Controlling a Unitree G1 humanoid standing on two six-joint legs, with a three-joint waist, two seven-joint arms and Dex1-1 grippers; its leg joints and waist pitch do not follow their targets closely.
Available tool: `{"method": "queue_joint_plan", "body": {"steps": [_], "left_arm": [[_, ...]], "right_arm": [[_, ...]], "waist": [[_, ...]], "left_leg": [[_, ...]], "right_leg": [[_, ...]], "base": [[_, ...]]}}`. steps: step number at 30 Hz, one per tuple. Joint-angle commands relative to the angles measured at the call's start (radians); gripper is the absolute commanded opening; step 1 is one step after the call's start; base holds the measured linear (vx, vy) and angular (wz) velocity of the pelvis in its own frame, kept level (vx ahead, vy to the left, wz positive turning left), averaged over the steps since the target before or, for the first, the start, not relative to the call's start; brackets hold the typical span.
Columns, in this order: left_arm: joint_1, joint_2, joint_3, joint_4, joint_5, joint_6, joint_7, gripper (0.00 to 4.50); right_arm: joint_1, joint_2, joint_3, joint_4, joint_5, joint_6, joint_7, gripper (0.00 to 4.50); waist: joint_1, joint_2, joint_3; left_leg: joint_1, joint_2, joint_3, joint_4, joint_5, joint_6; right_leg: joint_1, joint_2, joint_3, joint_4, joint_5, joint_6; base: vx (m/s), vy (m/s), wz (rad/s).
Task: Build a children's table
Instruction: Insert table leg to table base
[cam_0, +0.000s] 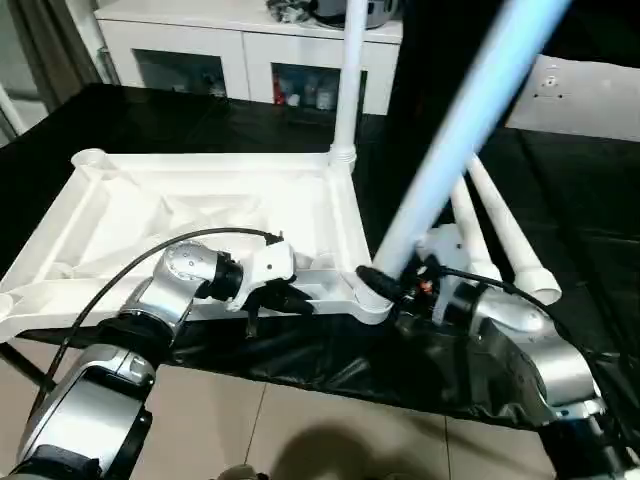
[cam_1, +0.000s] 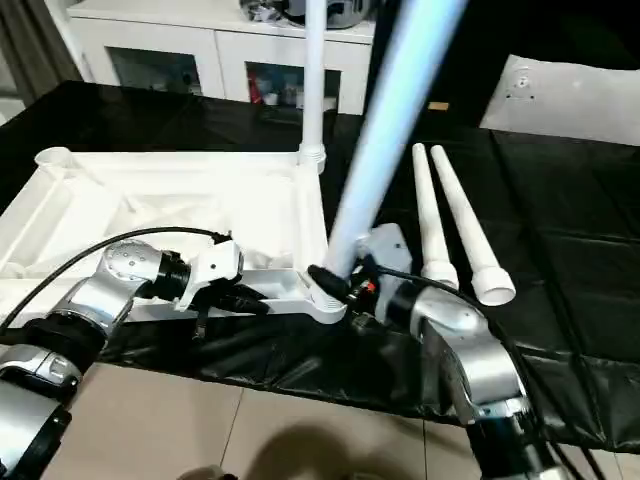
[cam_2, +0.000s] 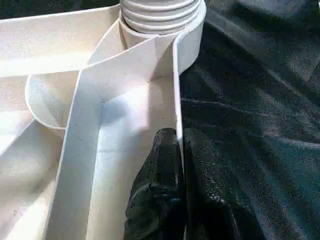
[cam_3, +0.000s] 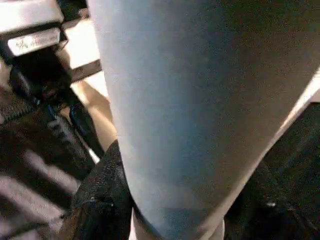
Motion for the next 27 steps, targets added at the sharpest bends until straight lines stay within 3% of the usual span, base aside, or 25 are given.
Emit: {"method": "queue_joint_plan", "body": {"steps": [1,2,3,4,5,6,7,10,11,14,16,18,22,24,27], "left_arm": [[-0.012,0.008,-0.016,-0.032,0.019,-0.026,-0.010,0.00],[-0.012,0.009,-0.018,-0.036,0.019,-0.027,-0.015,0.00],[-0.012,0.011,-0.020,-0.040,0.017,-0.032,-0.029,0.00],[-0.012,0.012,-0.021,-0.044,0.016,-0.033,-0.034,0.00],[-0.014,0.014,-0.025,-0.049,0.008,-0.041,-0.065,0.00],[-0.014,0.014,-0.025,-0.049,0.008,-0.041,-0.065,0.00],[-0.015,0.015,-0.027,-0.052,0.005,-0.045,-0.077,0.00],[-0.028,0.018,-0.038,-0.049,0.005,-0.064,-0.118,0.00],[-0.040,0.021,-0.043,-0.040,0.010,-0.072,-0.135,0.00],[-0.051,0.024,-0.046,-0.028,0.018,-0.080,-0.139,0.00],[-0.079,0.034,-0.049,0.013,0.042,-0.101,-0.128,0.00],[-0.086,0.037,-0.048,0.024,0.048,-0.106,-0.125,0.00],[-0.099,0.050,-0.043,0.049,0.064,-0.110,-0.106,0.00],[-0.101,0.053,-0.042,0.059,0.071,-0.112,-0.092,0.00],[-0.100,0.056,-0.040,0.068,0.074,-0.116,-0.075,0.00]], "right_arm": [[0.033,-0.019,0.098,0.074,-0.041,0.047,0.076,1.91],[0.032,-0.023,0.108,0.074,-0.040,0.046,0.089,1.91],[0.034,-0.023,0.119,0.076,-0.034,0.040,0.114,1.91],[0.035,-0.023,0.124,0.075,-0.031,0.038,0.124,1.91],[0.041,-0.022,0.141,0.076,-0.017,0.032,0.162,1.91],[0.041,-0.022,0.141,0.076,-0.017,0.032,0.162,1.91],[0.045,-0.022,0.148,0.073,-0.011,0.031,0.176,1.91],[0.053,-0.022,0.174,0.071,0.000,0.019,0.229,1.91],[0.057,-0.025,0.188,0.067,0.000,0.011,0.253,1.91],[0.059,-0.025,0.194,0.062,-0.001,0.008,0.264,1.91],[0.060,-0.022,0.195,0.055,0.000,0.005,0.278,1.91],[0.060,-0.022,0.195,0.054,0.000,0.003,0.282,1.91],[0.058,-0.012,0.186,0.053,-0.006,-0.007,0.278,1.91],[0.056,-0.007,0.182,0.061,-0.010,-0.015,0.277,1.91],[0.054,0.000,0.178,0.068,-0.014,-0.021,0.269,1.91]], "waist": [[-0.007,-0.005,-0.045],[-0.009,-0.004,-0.045],[-0.011,-0.015,-0.036],[-0.010,-0.013,-0.037],[-0.013,-0.021,-0.029],[-0.012,-0.019,-0.033],[-0.013,-0.024,-0.026],[-0.013,-0.023,-0.024],[-0.012,-0.022,-0.016],[-0.013,-0.024,-0.019],[-0.013,-0.016,-0.019],[-0.014,-0.019,-0.018],[-0.014,-0.020,-0.013],[-0.016,-0.027,-0.013],[-0.016,-0.022,-0.009]], "left_leg": [[0.018,0.040,-0.019,-0.086,-0.376,-0.007],[0.016,0.041,-0.019,-0.087,-0.379,-0.008],[0.015,0.042,-0.018,-0.090,-0.386,-0.006],[0.015,0.042,-0.019,-0.091,-0.392,-0.006],[0.012,0.042,-0.018,-0.094,-0.392,-0.002],[0.015,0.042,-0.019,-0.094,-0.393,-0.002],[0.014,0.042,-0.018,-0.096,-0.391,0.001],[0.016,0.045,-0.018,-0.102,-0.384,0.004],[0.014,0.046,-0.018,-0.106,-0.387,0.004],[0.017,0.047,-0.016,-0.108,-0.373,0.006],[0.017,0.046,-0.016,-0.109,-0.371,0.001],[0.017,0.045,-0.014,-0.109,-0.369,0.001],[0.018,0.046,-0.015,-0.113,-0.379,0.000],[0.019,0.047,-0.015,-0.114,-0.380,0.002],[0.022,0.048,-0.017,-0.116,-0.394,0.000]], "right_leg": [[0.022,-0.067,0.042,-0.103,-0.490,-0.146],[0.023,-0.067,0.042,-0.103,-0.488,-0.144],[0.017,-0.065,0.043,-0.105,-0.481,-0.141],[0.019,-0.067,0.044,-0.103,-0.477,-0.140],[0.016,-0.065,0.045,-0.105,-0.471,-0.138],[0.018,-0.066,0.046,-0.102,-0.462,-0.140],[0.015,-0.067,0.047,-0.105,-0.457,-0.140],[0.019,-0.065,0.047,-0.102,-0.406,-0.154],[0.017,-0.065,0.047,-0.103,-0.393,-0.157],[0.021,-0.062,0.047,-0.100,-0.343,-0.170],[0.023,-0.062,0.047,-0.099,-0.315,-0.181],[0.025,-0.061,0.047,-0.098,-0.297,-0.188],[0.027,-0.066,0.048,-0.103,-0.352,-0.185],[0.027,-0.068,0.049,-0.107,-0.397,-0.176],[0.022,-0.070,0.050,-0.112,-0.445,-0.168]], "base": [[0.000,0.000,0.00],[0.000,0.000,0.00],[0.000,0.000,0.00],[0.000,0.000,0.00],[0.000,0.000,0.00],[0.000,0.000,0.00],[0.000,0.000,0.00],[0.000,0.000,0.00],[0.000,0.000,0.00],[0.000,0.000,0.00],[0.000,0.000,0.00],[0.000,0.000,0.00],[0.000,0.000,0.00],[0.000,0.000,0.00],[0.000,0.000,0.00]]}}
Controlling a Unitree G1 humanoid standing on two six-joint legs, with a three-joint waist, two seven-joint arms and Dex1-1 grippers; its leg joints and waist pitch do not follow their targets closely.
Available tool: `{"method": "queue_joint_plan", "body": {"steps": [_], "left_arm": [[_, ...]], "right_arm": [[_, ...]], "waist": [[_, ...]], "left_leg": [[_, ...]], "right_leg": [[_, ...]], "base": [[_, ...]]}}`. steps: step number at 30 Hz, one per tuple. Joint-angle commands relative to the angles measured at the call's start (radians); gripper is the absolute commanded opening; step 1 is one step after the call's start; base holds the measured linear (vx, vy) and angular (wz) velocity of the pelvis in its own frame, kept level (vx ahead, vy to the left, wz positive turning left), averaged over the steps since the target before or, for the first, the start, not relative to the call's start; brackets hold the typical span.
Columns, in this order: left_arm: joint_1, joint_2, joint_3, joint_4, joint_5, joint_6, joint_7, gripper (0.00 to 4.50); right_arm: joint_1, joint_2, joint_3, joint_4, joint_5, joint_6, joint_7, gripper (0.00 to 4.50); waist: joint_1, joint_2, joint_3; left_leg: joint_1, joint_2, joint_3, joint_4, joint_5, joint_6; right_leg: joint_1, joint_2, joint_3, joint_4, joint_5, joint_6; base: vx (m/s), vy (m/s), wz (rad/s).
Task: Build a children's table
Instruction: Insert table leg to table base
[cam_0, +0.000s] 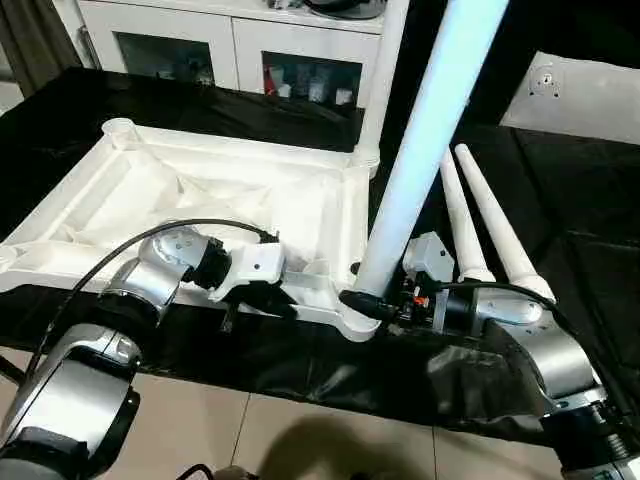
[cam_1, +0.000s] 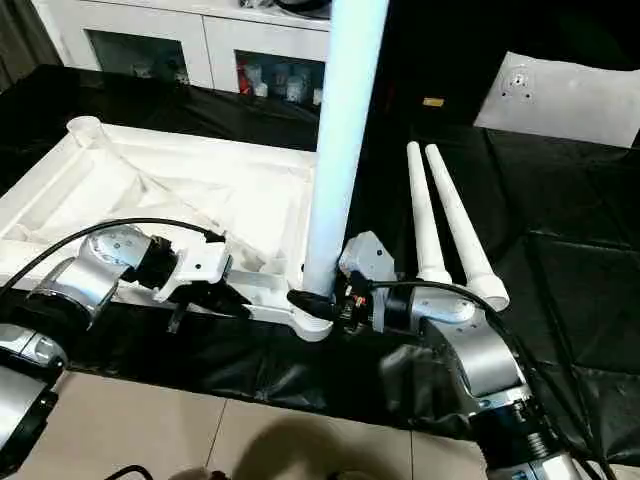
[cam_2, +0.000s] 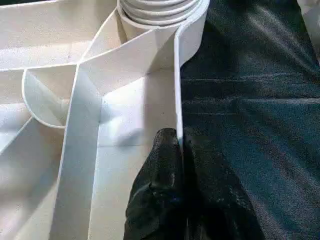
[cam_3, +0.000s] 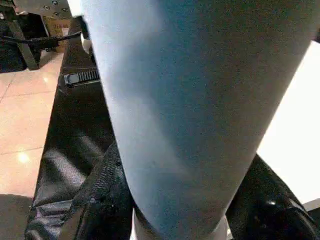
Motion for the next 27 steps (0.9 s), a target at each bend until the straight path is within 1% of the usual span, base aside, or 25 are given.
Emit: {"method": "queue_joint_plan", "body": {"steps": [1,3,5,6,7,8,9,10,11,12,13,14,15,16,17,18,19,20,21,22,23,24,25,27], "left_arm": [[-0.021,-0.003,-0.003,0.016,0.029,-0.004,0.083,0.00],[-0.016,-0.002,0.009,0.013,0.025,0.008,0.101,0.00],[-0.011,0.001,0.019,0.008,0.021,0.018,0.111,0.00],[-0.002,0.005,0.034,-0.003,0.015,0.035,0.131,0.00],[0.010,0.009,0.049,-0.019,0.009,0.055,0.150,0.00],[0.029,0.014,0.071,-0.049,-0.003,0.094,0.180,0.00],[0.048,0.017,0.089,-0.078,-0.013,0.124,0.203,0.00],[0.054,0.018,0.094,-0.086,-0.016,0.132,0.210,0.00],[0.077,0.020,0.111,-0.120,-0.028,0.165,0.229,0.00],[0.140,0.015,0.143,-0.213,-0.049,0.231,0.270,0.00],[0.169,0.012,0.153,-0.258,-0.056,0.260,0.284,0.00],[0.246,-0.002,0.173,-0.380,-0.064,0.340,0.324,0.00],[0.278,-0.020,0.179,-0.439,-0.061,0.381,0.350,0.00],[0.294,-0.029,0.182,-0.469,-0.059,0.402,0.362,0.00],[0.316,-0.047,0.183,-0.518,-0.058,0.440,0.378,0.00],[0.333,-0.067,0.183,-0.562,-0.057,0.478,0.393,0.00],[0.345,-0.084,0.181,-0.598,-0.057,0.510,0.406,0.00],[0.350,-0.091,0.179,-0.614,-0.057,0.525,0.413,0.00],[0.354,-0.118,0.166,-0.639,-0.053,0.553,0.434,0.00],[0.355,-0.130,0.160,-0.650,-0.051,0.564,0.444,0.00],[0.358,-0.150,0.145,-0.676,-0.039,0.591,0.468,0.00],[0.356,-0.159,0.135,-0.687,-0.030,0.604,0.482,0.00],[0.350,-0.163,0.133,-0.683,-0.027,0.606,0.487,0.00],[0.331,-0.172,0.133,-0.670,-0.012,0.613,0.512,0.00]], "right_arm": [[0.057,0.019,0.138,0.070,-0.032,0.041,0.051,1.91],[0.053,0.024,0.131,0.077,-0.038,0.033,0.038,1.91],[0.052,0.028,0.127,0.080,-0.042,0.031,0.030,1.91],[0.048,0.039,0.116,0.091,-0.053,0.023,0.002,1.91],[0.043,0.052,0.104,0.105,-0.065,0.013,-0.031,1.91],[0.034,0.072,0.084,0.127,-0.076,0.001,-0.078,1.91],[0.026,0.088,0.067,0.144,-0.084,-0.009,-0.119,1.91],[0.024,0.092,0.062,0.149,-0.086,-0.011,-0.130,1.91],[0.014,0.111,0.041,0.169,-0.092,-0.014,-0.173,1.91],[-0.004,0.148,0.004,0.200,-0.092,-0.014,-0.246,1.91],[-0.012,0.163,-0.010,0.214,-0.092,-0.013,-0.277,1.91],[-0.034,0.199,-0.040,0.245,-0.088,-0.006,-0.342,1.91],[-0.047,0.216,-0.051,0.264,-0.087,-0.006,-0.369,1.91],[-0.054,0.225,-0.056,0.274,-0.087,-0.006,-0.384,1.91],[-0.068,0.239,-0.066,0.294,-0.089,-0.006,-0.414,1.91],[-0.085,0.252,-0.076,0.316,-0.091,-0.003,-0.442,1.91],[-0.100,0.264,-0.086,0.336,-0.090,-0.001,-0.464,1.91],[-0.107,0.269,-0.090,0.346,-0.090,0.000,-0.473,1.91],[-0.130,0.287,-0.105,0.373,-0.086,0.004,-0.506,1.91],[-0.141,0.295,-0.112,0.385,-0.084,0.005,-0.521,1.91],[-0.159,0.311,-0.123,0.409,-0.084,0.008,-0.546,1.91],[-0.170,0.321,-0.129,0.422,-0.087,0.007,-0.563,1.91],[-0.172,0.324,-0.130,0.425,-0.087,0.009,-0.565,1.91],[-0.172,0.333,-0.136,0.429,-0.078,0.017,-0.572,1.91]], "waist": [[-0.006,0.005,-0.019],[-0.008,0.006,-0.017],[-0.010,0.008,-0.019],[-0.009,0.017,-0.019],[-0.012,0.012,-0.016],[-0.014,0.012,-0.015],[-0.018,0.018,-0.015],[-0.022,0.017,-0.013],[-0.023,0.015,-0.012],[-0.029,0.017,-0.008],[-0.030,0.022,-0.011],[-0.049,0.023,-0.011],[-0.062,0.020,-0.005],[-0.063,0.026,-0.008],[-0.069,0.027,-0.004],[-0.075,0.029,-0.005],[-0.077,0.031,-0.006],[-0.078,0.029,-0.004],[-0.077,0.013,-0.009],[-0.075,0.019,-0.009],[-0.077,0.018,-0.012],[-0.077,0.019,-0.012],[-0.077,0.019,-0.012],[-0.072,0.017,-0.017]], "left_leg": [[0.010,0.051,-0.023,-0.079,-0.406,-0.002],[0.013,0.051,-0.026,-0.081,-0.432,-0.007],[0.013,0.052,-0.027,-0.082,-0.435,-0.009],[0.014,0.052,-0.029,-0.083,-0.440,-0.012],[0.013,0.051,-0.029,-0.085,-0.453,-0.015],[0.012,0.051,-0.031,-0.086,-0.459,-0.018],[0.014,0.051,-0.032,-0.086,-0.478,-0.026],[0.016,0.050,-0.037,-0.085,-0.492,-0.029],[0.016,0.048,-0.037,-0.085,-0.495,-0.026],[0.012,0.046,-0.042,-0.087,-0.499,-0.026],[0.012,0.050,-0.046,-0.088,-0.502,-0.033],[-0.001,0.053,-0.056,-0.096,-0.521,-0.048],[-0.005,0.046,-0.059,-0.099,-0.550,-0.042],[0.004,0.049,-0.060,-0.097,-0.566,-0.048],[0.005,0.047,-0.059,-0.097,-0.578,-0.044],[0.007,0.045,-0.058,-0.096,-0.583,-0.039],[0.009,0.046,-0.055,-0.096,-0.581,-0.038],[0.010,0.045,-0.053,-0.096,-0.583,-0.035],[0.013,0.039,-0.050,-0.087,-0.552,-0.020],[0.014,0.040,-0.048,-0.088,-0.544,-0.018],[0.013,0.041,-0.046,-0.087,-0.533,-0.016],[0.009,0.042,-0.045,-0.088,-0.513,-0.019],[0.009,0.042,-0.045,-0.088,-0.513,-0.019],[0.013,0.041,-0.037,-0.086,-0.494,-0.012]], "right_leg": [[0.017,-0.072,0.050,-0.098,-0.461,-0.162],[0.013,-0.074,0.050,-0.104,-0.515,-0.146],[0.014,-0.074,0.050,-0.105,-0.517,-0.145],[0.013,-0.074,0.051,-0.104,-0.518,-0.146],[0.011,-0.075,0.050,-0.107,-0.538,-0.142],[0.011,-0.076,0.050,-0.107,-0.554,-0.140],[0.006,-0.077,0.048,-0.109,-0.591,-0.136],[0.005,-0.078,0.046,-0.112,-0.640,-0.122],[0.003,-0.078,0.044,-0.118,-0.670,-0.111],[0.004,-0.080,0.041,-0.122,-0.715,-0.095],[0.005,-0.085,0.042,-0.119,-0.719,-0.096],[0.013,-0.084,0.034,-0.114,-0.704,-0.103],[0.009,-0.074,0.028,-0.120,-0.716,-0.086],[0.005,-0.076,0.032,-0.117,-0.703,-0.094],[0.000,-0.074,0.032,-0.121,-0.696,-0.098],[0.000,-0.071,0.032,-0.123,-0.669,-0.108],[0.000,-0.069,0.034,-0.123,-0.637,-0.115],[-0.003,-0.067,0.035,-0.125,-0.633,-0.116],[-0.003,-0.073,0.035,-0.127,-0.662,-0.111],[-0.005,-0.073,0.038,-0.131,-0.669,-0.110],[-0.004,-0.073,0.039,-0.132,-0.664,-0.108],[-0.001,-0.071,0.039,-0.128,-0.625,-0.115],[-0.001,-0.071,0.039,-0.128,-0.625,-0.115],[-0.003,-0.067,0.044,-0.126,-0.573,-0.125]], "base": [[0.000,0.000,0.00],[0.000,0.000,0.00],[0.000,0.000,0.00],[0.000,0.000,0.00],[0.000,0.000,0.00],[0.000,0.000,0.00],[0.000,0.000,0.00],[0.000,0.000,0.00],[0.000,0.000,0.00],[-0.051,0.017,-0.11],[-0.071,0.038,-0.23],[-0.044,0.032,-0.19],[-0.038,0.045,-0.21],[0.000,0.000,0.00],[0.000,0.000,0.00],[0.000,0.000,0.00],[0.000,0.000,0.00],[0.000,0.000,0.00],[0.000,0.000,0.00],[0.000,0.000,0.00],[0.000,0.000,0.00],[0.000,0.000,0.00],[0.000,0.000,0.00],[0.000,0.000,0.00]]}}
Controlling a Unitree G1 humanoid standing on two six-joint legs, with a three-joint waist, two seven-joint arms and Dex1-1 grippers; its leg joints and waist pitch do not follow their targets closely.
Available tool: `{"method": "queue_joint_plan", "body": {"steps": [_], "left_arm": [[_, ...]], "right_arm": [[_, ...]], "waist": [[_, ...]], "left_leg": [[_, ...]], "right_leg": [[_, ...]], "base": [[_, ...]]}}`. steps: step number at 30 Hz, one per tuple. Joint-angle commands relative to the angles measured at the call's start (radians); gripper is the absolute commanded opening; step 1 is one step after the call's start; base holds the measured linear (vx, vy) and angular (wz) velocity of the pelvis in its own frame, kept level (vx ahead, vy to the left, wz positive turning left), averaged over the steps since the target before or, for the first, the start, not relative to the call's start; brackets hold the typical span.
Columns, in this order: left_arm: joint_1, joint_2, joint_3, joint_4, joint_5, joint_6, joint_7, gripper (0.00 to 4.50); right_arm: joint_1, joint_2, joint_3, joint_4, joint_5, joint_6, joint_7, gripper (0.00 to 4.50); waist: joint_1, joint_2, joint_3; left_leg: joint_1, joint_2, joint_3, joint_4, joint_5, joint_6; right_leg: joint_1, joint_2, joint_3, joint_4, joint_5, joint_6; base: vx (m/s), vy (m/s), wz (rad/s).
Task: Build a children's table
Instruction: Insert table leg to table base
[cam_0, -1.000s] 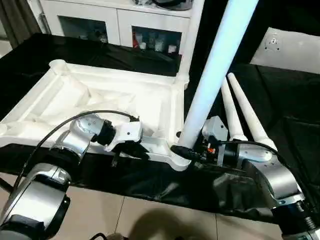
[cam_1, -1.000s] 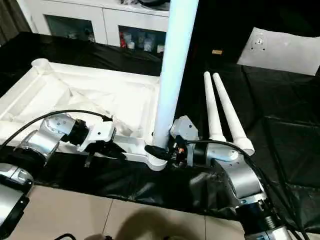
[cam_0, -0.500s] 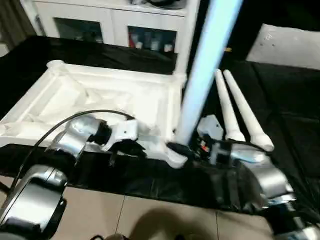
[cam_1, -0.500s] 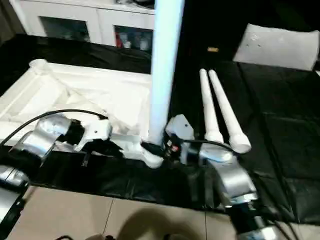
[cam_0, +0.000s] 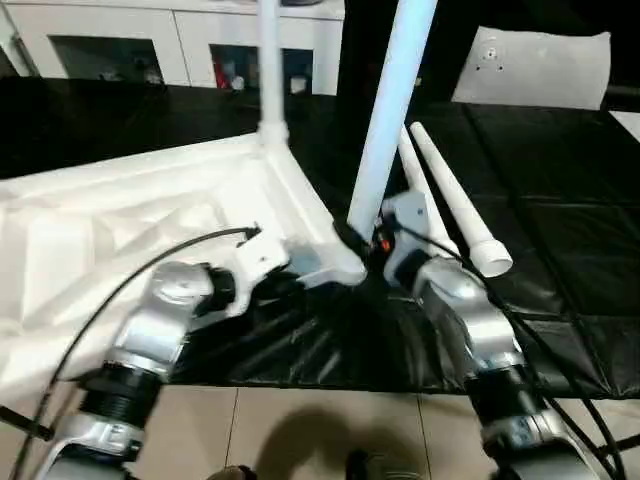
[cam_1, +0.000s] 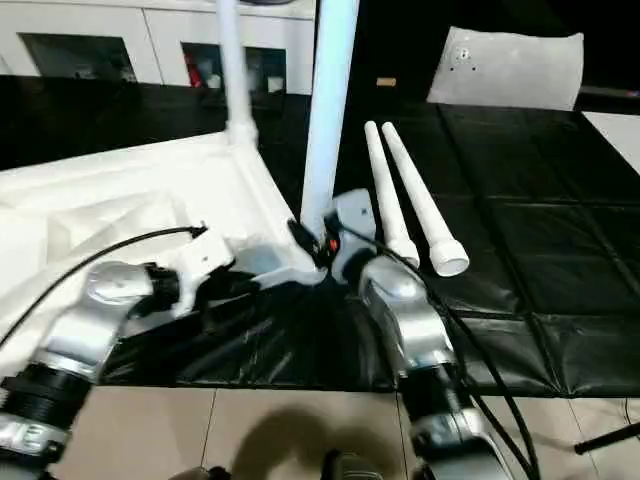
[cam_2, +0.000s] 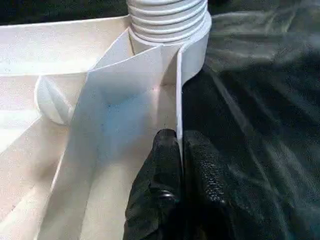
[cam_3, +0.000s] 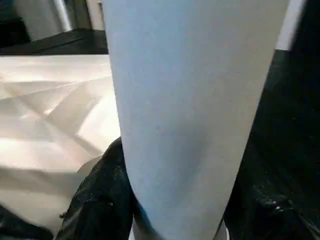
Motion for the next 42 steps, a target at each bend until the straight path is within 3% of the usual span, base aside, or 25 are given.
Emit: {"method": "queue_joint_plan", "body": {"steps": [1,4,6,8,9,12,14,15,22,26,31,35,40,41,42], "left_arm": [[-0.013,-0.040,-0.032,-0.029,-0.026,-0.011,0.003,0.00],[-0.040,-0.029,-0.050,-0.011,0.003,-0.006,0.016,0.00],[-0.047,-0.018,-0.059,-0.007,0.014,0.001,0.016,0.00],[-0.051,-0.012,-0.062,-0.001,0.022,0.004,0.016,0.00],[-0.055,-0.004,-0.065,0.005,0.030,0.012,0.017,0.00],[-0.060,0.004,-0.061,0.019,0.029,0.020,0.019,0.00],[-0.063,0.006,-0.057,0.030,0.024,0.020,0.019,0.00],[-0.069,0.010,-0.055,0.044,0.021,0.014,0.019,0.00],[-0.095,0.035,-0.061,0.098,0.011,-0.045,-0.004,0.00],[-0.109,0.060,-0.070,0.145,-0.002,-0.112,-0.060,0.00],[-0.131,0.091,-0.102,0.207,-0.008,-0.192,-0.144,0.00],[-0.163,0.108,-0.124,0.281,-0.010,-0.275,-0.210,0.00],[-0.181,0.112,-0.133,0.314,-0.018,-0.314,-0.257,0.00],[-0.204,0.123,-0.147,0.353,-0.031,-0.366,-0.338,0.00],[-0.212,0.126,-0.151,0.366,-0.037,-0.379,-0.362,0.00]], "right_arm": [[0.031,0.013,0.009,0.095,0.000,0.077,-0.024,1.91],[0.033,0.020,0.005,0.110,-0.004,0.071,-0.041,1.91],[0.036,0.025,0.001,0.116,-0.001,0.065,-0.040,1.91],[0.037,0.029,-0.004,0.118,0.003,0.064,-0.038,1.91],[0.036,0.033,-0.010,0.124,0.008,0.063,-0.029,2.26],[0.037,0.036,-0.013,0.125,0.011,0.065,-0.020,2.66],[0.039,0.036,-0.012,0.124,0.012,0.065,-0.019,2.68],[0.040,0.035,-0.011,0.126,0.013,0.064,-0.017,2.89],[0.067,0.015,-0.011,0.096,0.010,0.069,0.020,3.44],[0.125,-0.035,0.005,0.019,0.013,0.102,0.071,3.75],[0.193,-0.080,-0.005,-0.096,0.044,0.159,0.112,4.26],[0.249,-0.147,-0.003,-0.220,0.075,0.165,0.198,4.44],[0.274,-0.197,-0.016,-0.285,0.093,0.136,0.256,4.44],[0.289,-0.284,-0.017,-0.345,0.107,0.123,0.348,4.44],[0.293,-0.309,-0.015,-0.362,0.111,0.126,0.374,4.44]], "waist": [[0.002,0.001,-0.047],[0.006,0.004,-0.055],[0.008,0.008,-0.057],[0.008,0.006,-0.059],[0.008,0.008,-0.063],[0.007,0.008,-0.067],[0.007,0.009,-0.069],[0.009,0.006,-0.073],[0.020,0.006,-0.079],[0.028,0.008,-0.080],[0.037,0.010,-0.087],[0.041,0.011,-0.091],[0.044,0.011,-0.087],[0.048,0.011,-0.086],[0.056,0.010,-0.087]], "left_leg": [[0.013,0.054,-0.025,-0.079,-0.468,-0.007],[0.009,0.054,-0.020,-0.079,-0.419,-0.003],[0.008,0.054,-0.019,-0.078,-0.402,-0.002],[0.005,0.053,-0.018,-0.077,-0.390,-0.001],[0.006,0.054,-0.018,-0.075,-0.381,-0.003],[0.008,0.055,-0.017,-0.075,-0.379,-0.008],[0.009,0.053,-0.017,-0.074,-0.381,-0.009],[0.009,0.053,-0.015,-0.071,-0.359,-0.006],[0.005,0.050,-0.011,-0.065,-0.314,0.013],[0.004,0.049,-0.010,-0.061,-0.310,0.013],[0.008,0.050,-0.008,-0.057,-0.253,0.023],[0.003,0.052,-0.008,-0.053,-0.203,0.035],[0.003,0.051,-0.007,-0.052,-0.220,0.036],[0.005,0.049,-0.006,-0.052,-0.233,0.037],[0.010,0.052,-0.005,-0.049,-0.225,0.043]], "right_leg": [[0.009,-0.065,0.045,-0.087,-0.534,-0.136],[0.018,-0.062,0.046,-0.076,-0.441,-0.162],[0.021,-0.062,0.046,-0.072,-0.413,-0.172],[0.024,-0.062,0.045,-0.071,-0.403,-0.173],[0.026,-0.062,0.045,-0.069,-0.389,-0.177],[0.029,-0.057,0.043,-0.064,-0.341,-0.191],[0.029,-0.057,0.043,-0.064,-0.336,-0.197],[0.032,-0.057,0.043,-0.060,-0.301,-0.207],[0.040,-0.056,0.044,-0.055,-0.282,-0.213],[0.041,-0.057,0.044,-0.054,-0.307,-0.199],[0.046,-0.051,0.043,-0.045,-0.203,-0.214],[0.054,-0.054,0.042,-0.030,-0.098,-0.250],[0.055,-0.056,0.040,-0.034,-0.136,-0.257],[0.057,-0.055,0.041,-0.041,-0.175,-0.241],[0.056,-0.056,0.043,-0.039,-0.166,-0.235]], "base": [[0.000,0.000,0.00],[0.000,0.000,0.00],[0.000,0.000,0.00],[0.000,0.000,0.00],[0.000,0.000,0.00],[0.000,0.000,0.00],[0.000,0.000,0.00],[0.000,0.000,0.00],[0.000,0.000,0.00],[0.000,0.000,0.00],[0.000,0.000,0.00],[0.000,0.000,0.00],[0.000,0.000,0.00],[0.000,0.000,0.00],[0.000,0.000,0.00]]}}
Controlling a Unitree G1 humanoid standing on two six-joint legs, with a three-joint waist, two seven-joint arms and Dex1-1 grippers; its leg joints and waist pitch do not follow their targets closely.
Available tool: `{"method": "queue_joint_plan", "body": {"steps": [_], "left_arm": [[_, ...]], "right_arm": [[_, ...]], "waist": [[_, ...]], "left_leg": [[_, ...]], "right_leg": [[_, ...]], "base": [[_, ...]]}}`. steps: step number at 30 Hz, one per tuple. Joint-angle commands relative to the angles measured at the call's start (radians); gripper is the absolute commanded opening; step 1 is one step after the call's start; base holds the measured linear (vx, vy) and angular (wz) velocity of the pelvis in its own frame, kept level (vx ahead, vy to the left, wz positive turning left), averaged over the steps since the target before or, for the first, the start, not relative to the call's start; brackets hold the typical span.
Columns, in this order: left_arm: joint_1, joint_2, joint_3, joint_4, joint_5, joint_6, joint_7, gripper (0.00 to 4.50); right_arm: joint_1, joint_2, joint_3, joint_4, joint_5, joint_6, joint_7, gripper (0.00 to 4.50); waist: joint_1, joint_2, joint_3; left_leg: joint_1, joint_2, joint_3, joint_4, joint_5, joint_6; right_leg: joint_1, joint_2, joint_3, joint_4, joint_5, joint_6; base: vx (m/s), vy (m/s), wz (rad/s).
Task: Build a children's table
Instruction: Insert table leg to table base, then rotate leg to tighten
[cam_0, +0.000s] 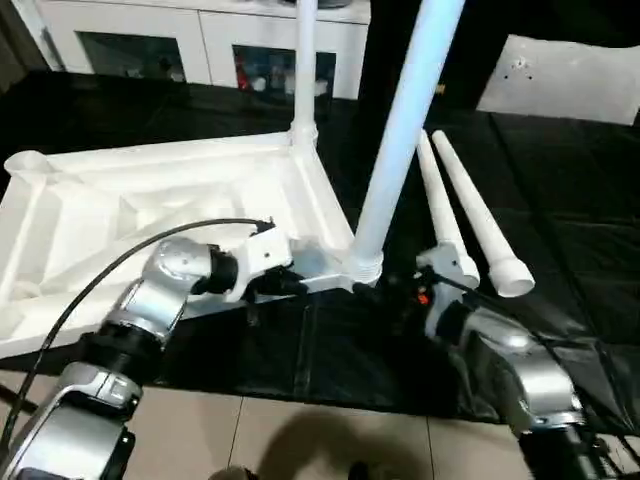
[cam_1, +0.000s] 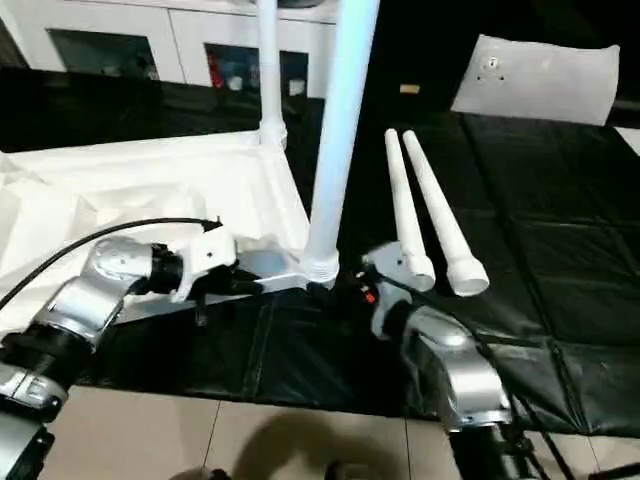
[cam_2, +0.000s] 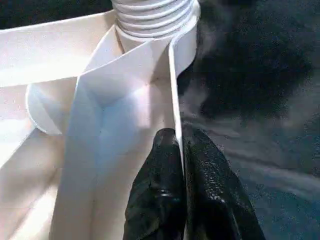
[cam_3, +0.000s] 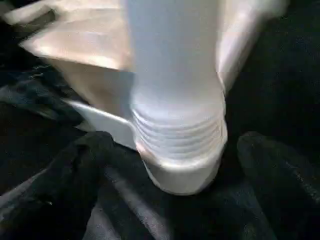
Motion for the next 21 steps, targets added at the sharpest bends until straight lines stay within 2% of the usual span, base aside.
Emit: {"method": "queue_joint_plan", "body": {"steps": [1,6,9,11,12,16,21], "left_arm": [[-0.015,0.016,-0.045,0.028,0.005,-0.055,-0.094,0.00],[-0.036,0.036,-0.071,0.053,-0.018,-0.100,-0.224,0.00],[-0.041,0.039,-0.084,0.059,-0.016,-0.123,-0.254,0.00],[-0.044,0.040,-0.088,0.061,-0.015,-0.130,-0.264,0.00],[-0.050,0.040,-0.097,0.069,-0.012,-0.143,-0.282,0.00],[-0.062,0.038,-0.105,0.093,-0.008,-0.172,-0.308,0.00],[-0.087,0.032,-0.120,0.126,0.004,-0.216,-0.340,0.00]], "right_arm": [[0.004,-0.052,-0.013,-0.052,0.021,-0.007,0.072,4.44],[-0.007,-0.126,0.011,-0.068,0.020,-0.005,0.167,4.44],[-0.019,-0.148,0.036,-0.061,0.014,-0.010,0.215,4.44],[-0.023,-0.156,0.047,-0.061,0.017,-0.012,0.241,4.44],[-0.027,-0.170,0.070,-0.069,0.026,-0.007,0.290,4.44],[-0.031,-0.190,0.098,-0.080,0.040,-0.001,0.337,4.44],[-0.070,-0.186,0.135,-0.027,0.028,-0.020,0.396,4.28]], "waist": [[0.002,0.009,-0.068],[0.007,0.006,-0.068],[0.009,0.007,-0.068],[0.010,0.006,-0.068],[0.013,0.003,-0.068],[0.022,0.004,-0.068],[0.031,0.006,-0.068]], "left_leg": [[0.008,0.045,-0.006,-0.057,-0.216,0.048],[0.007,0.047,-0.007,-0.056,-0.215,0.050],[0.007,0.048,-0.006,-0.054,-0.208,0.056],[0.007,0.048,-0.006,-0.054,-0.204,0.060],[0.006,0.048,-0.006,-0.053,-0.204,0.063],[0.008,0.051,-0.004,-0.051,-0.189,0.069],[0.007,0.051,-0.004,-0.051,-0.186,0.063]], "right_leg": [[0.056,-0.059,0.045,-0.059,-0.179,-0.218],[0.055,-0.063,0.043,-0.057,-0.190,-0.233],[0.056,-0.062,0.042,-0.053,-0.167,-0.247],[0.056,-0.062,0.041,-0.053,-0.164,-0.248],[0.058,-0.063,0.040,-0.052,-0.170,-0.248],[0.057,-0.063,0.040,-0.050,-0.162,-0.248],[0.056,-0.064,0.039,-0.046,-0.159,-0.249]], "base": [[0.000,0.000,0.00],[0.000,0.000,0.00],[0.000,0.000,0.00],[0.000,0.000,0.00],[0.000,0.000,0.00],[0.000,0.000,0.00],[0.000,0.000,0.00]]}}
